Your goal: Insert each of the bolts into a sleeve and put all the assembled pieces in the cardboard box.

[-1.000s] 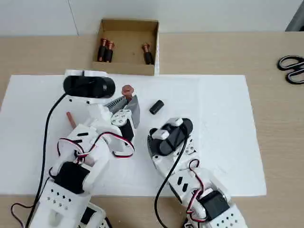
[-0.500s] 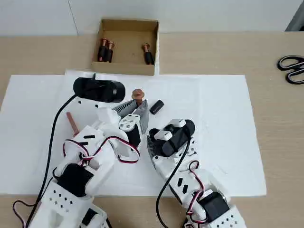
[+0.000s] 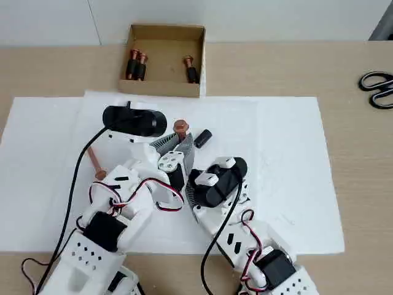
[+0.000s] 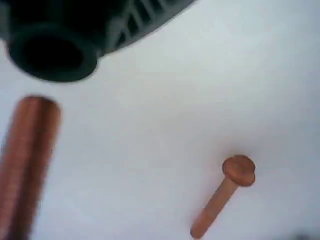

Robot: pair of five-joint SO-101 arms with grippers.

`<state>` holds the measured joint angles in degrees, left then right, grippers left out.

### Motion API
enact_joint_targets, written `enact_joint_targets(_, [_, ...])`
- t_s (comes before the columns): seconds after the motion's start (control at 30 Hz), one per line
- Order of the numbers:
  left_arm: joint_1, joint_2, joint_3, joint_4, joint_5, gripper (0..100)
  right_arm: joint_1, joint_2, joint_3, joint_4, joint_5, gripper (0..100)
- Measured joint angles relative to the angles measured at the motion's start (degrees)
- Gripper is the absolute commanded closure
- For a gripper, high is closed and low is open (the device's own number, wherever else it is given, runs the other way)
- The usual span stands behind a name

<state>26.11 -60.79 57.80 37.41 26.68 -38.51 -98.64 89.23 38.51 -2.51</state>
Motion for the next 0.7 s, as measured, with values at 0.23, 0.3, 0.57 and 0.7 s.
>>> enact_joint_targets(0.23, [0.0, 0.0, 0.09, 0.0, 0.0, 99, 0.0, 0.0, 0.0, 0.0, 0.0, 99.5])
enact_joint_targets(0.3, [0.18, 0.0, 0.09, 0.0, 0.0, 99, 0.0, 0.0, 0.0, 0.0, 0.0, 99.5])
enact_joint_targets(0.57, [2.46, -0.26, 1.93, 0.18, 0.0, 99, 0.09, 0.0, 0.09, 0.0, 0.0, 99.5])
enact_joint_targets(0.7, [2.64, -0.35, 2.02, 0.35, 0.0, 99, 0.09, 0.0, 0.09, 0.0, 0.0, 99.5])
